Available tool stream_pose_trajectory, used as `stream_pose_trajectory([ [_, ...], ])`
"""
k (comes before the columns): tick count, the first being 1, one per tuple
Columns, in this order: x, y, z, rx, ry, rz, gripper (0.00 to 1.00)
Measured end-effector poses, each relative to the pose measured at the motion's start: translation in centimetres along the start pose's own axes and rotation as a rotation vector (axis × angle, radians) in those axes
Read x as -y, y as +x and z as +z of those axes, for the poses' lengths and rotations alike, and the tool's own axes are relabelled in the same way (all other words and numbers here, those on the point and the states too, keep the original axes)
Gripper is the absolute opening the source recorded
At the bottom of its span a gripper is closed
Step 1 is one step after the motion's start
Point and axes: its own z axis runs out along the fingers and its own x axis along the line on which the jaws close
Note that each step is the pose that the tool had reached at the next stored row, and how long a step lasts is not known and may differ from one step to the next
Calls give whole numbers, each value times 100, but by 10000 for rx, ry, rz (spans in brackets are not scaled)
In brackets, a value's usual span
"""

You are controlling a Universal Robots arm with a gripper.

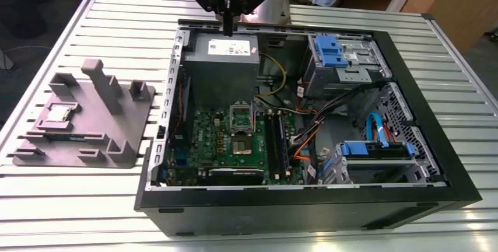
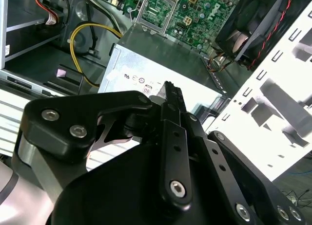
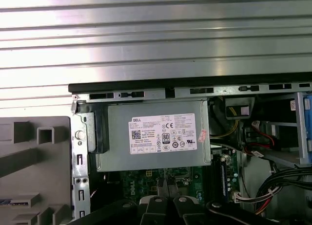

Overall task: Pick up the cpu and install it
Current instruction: 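Reach for the cpu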

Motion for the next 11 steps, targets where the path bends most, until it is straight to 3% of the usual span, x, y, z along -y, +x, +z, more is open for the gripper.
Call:
stream_pose_trajectory([
  [11,2,22,-1,0,0,0,10],
])
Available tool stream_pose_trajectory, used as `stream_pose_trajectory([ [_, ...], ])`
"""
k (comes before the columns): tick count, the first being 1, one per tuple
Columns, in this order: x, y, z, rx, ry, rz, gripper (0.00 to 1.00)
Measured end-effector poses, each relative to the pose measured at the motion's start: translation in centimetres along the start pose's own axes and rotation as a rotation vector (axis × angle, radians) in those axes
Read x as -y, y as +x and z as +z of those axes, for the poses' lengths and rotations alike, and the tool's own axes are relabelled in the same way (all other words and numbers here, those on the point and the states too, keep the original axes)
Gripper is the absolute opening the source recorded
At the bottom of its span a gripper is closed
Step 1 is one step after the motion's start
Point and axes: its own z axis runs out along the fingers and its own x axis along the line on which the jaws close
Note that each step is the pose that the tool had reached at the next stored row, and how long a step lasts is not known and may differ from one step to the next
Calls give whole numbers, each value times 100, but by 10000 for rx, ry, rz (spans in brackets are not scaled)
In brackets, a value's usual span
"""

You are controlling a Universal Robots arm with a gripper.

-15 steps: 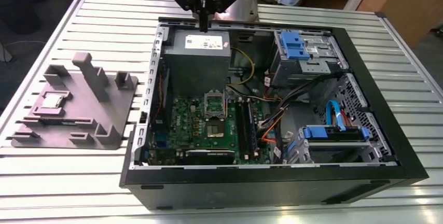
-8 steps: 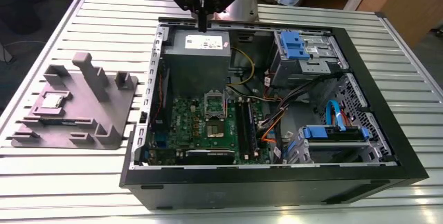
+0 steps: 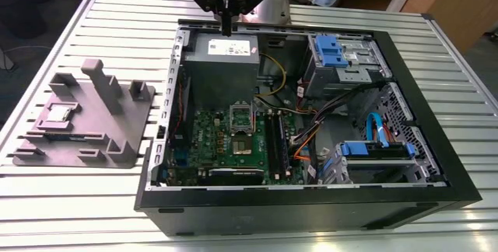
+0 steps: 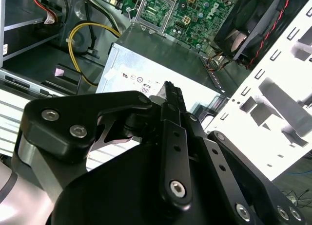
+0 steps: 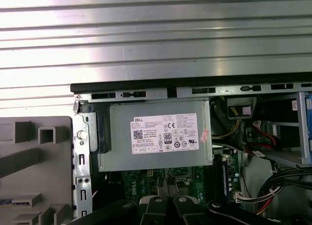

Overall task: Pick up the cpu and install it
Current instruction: 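Reach for the cpu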

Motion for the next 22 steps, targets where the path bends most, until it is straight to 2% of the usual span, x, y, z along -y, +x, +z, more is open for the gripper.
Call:
stream_pose_trajectory([
  [4,1,13,0,0,0,0,10],
  [10,5,68,-2,2,-1,-1,10],
  [17,14,192,-5,22,-2,-3,10],
  [22,24,314,-9,49,-4,-4,10],
])
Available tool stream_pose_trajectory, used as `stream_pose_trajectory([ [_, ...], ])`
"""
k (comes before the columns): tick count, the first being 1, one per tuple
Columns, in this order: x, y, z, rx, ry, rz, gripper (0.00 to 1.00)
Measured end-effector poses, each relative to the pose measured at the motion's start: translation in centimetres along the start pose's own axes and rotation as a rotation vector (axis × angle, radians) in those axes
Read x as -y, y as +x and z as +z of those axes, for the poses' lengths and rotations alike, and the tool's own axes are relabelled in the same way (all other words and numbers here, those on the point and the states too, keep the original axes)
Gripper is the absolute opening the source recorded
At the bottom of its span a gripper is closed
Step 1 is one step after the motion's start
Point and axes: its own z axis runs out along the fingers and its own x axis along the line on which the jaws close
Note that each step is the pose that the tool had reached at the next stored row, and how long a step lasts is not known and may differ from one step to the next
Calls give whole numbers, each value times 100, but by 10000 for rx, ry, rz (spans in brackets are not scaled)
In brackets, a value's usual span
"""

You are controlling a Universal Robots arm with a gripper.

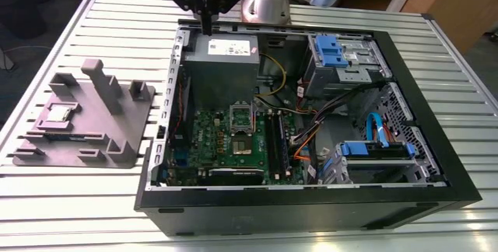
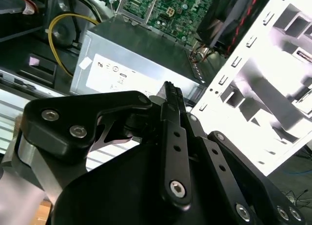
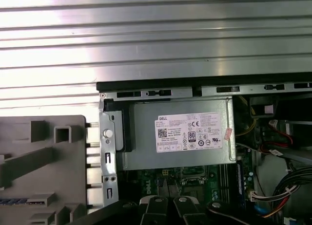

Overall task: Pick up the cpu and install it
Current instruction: 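Reach for the cpu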

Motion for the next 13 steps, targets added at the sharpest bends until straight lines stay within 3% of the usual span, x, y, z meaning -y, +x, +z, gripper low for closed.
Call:
stream_pose_trajectory([
  [7,7,102,-3,30,-2,0,10],
  [13,8,111,-4,30,-2,-1,10],
])
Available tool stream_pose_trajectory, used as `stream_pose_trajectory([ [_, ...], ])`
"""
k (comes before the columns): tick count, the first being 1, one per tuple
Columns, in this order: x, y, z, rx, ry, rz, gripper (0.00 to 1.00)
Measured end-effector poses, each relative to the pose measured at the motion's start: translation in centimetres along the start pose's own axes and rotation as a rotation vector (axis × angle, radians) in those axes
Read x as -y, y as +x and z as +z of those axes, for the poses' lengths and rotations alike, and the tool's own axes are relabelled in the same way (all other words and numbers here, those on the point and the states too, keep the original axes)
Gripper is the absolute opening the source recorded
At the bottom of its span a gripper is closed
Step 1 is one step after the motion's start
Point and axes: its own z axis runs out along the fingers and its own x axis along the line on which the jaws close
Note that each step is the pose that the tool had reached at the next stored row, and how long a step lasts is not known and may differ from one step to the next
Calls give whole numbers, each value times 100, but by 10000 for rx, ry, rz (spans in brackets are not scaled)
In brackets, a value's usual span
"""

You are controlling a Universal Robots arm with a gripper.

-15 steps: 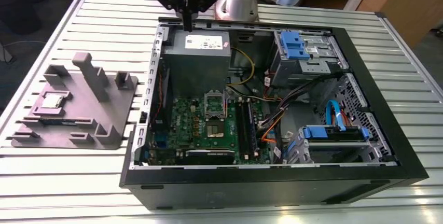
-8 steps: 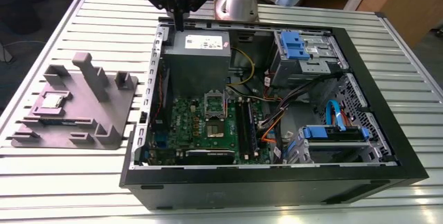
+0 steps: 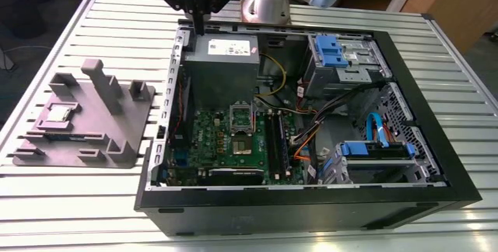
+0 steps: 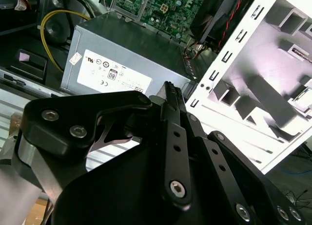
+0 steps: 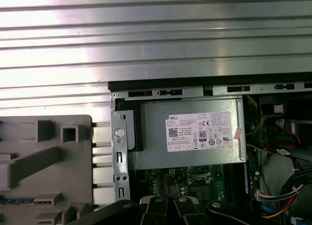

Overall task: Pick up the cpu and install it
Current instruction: 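Reach for the cpu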

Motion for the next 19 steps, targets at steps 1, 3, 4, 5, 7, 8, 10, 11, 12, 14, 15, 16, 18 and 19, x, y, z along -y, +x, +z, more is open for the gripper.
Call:
stream_pose_trajectory([
  [1,0,0,0,0,0,0,10],
  [3,0,0,0,0,0,0,10],
  [4,0,1,0,0,0,0,10],
  [5,0,1,0,0,-1,0,10],
  [7,0,5,0,0,-1,1,10],
  [8,1,10,0,0,0,2,10],
  [10,2,24,-1,0,0,0,10],
  [11,2,34,-1,1,-1,1,10],
  [12,3,43,-2,0,0,1,10],
  [14,5,63,-3,0,0,0,10],
  [15,6,74,-3,0,0,0,10],
  [16,7,87,-3,0,0,0,10],
  [18,8,111,-4,0,0,1,10],
  [19,9,123,-4,0,0,1,10],
])
